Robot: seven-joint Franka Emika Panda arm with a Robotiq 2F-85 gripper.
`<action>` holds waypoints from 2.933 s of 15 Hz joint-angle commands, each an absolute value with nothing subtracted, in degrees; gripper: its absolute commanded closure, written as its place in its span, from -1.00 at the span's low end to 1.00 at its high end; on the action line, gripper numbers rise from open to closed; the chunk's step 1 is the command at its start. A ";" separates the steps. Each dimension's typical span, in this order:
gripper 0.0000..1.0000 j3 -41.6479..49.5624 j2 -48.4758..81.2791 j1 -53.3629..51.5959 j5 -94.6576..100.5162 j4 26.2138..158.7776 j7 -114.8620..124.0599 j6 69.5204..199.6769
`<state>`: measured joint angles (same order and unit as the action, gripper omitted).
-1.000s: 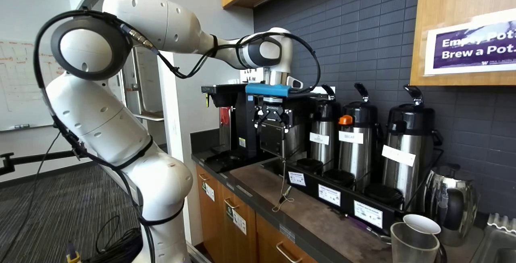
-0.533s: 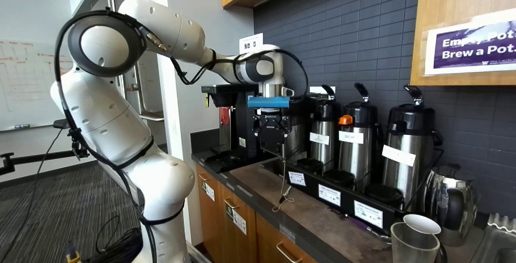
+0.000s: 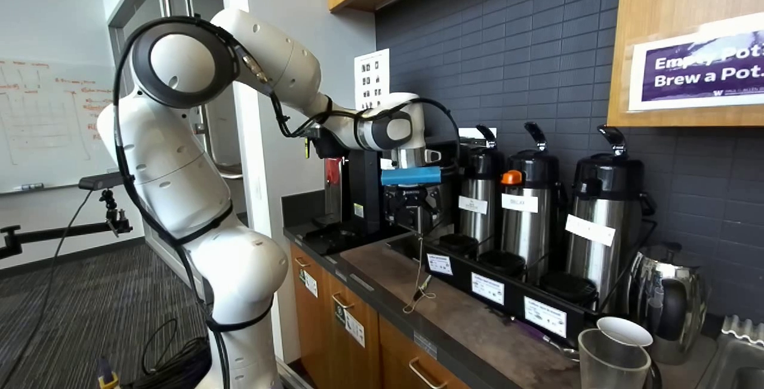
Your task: Move the marker to the right
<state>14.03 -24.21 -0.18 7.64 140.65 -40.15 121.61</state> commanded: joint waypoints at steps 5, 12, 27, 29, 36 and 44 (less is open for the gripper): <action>-1.00 14.47 -17.28 1.33 6.66 141.08 -46.66 129.62; -1.00 14.46 -8.23 2.05 -0.26 140.05 -50.77 136.99; -1.00 7.63 5.90 6.32 -5.90 138.06 -44.89 147.60; -1.00 6.84 6.00 6.84 -7.62 138.06 -44.75 147.26; -1.00 5.23 6.62 7.45 -12.41 138.86 -45.80 148.23; -0.36 4.43 7.72 7.84 -12.61 139.67 -45.48 148.84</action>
<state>5.72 7.76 6.54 -11.89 139.05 -45.27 148.14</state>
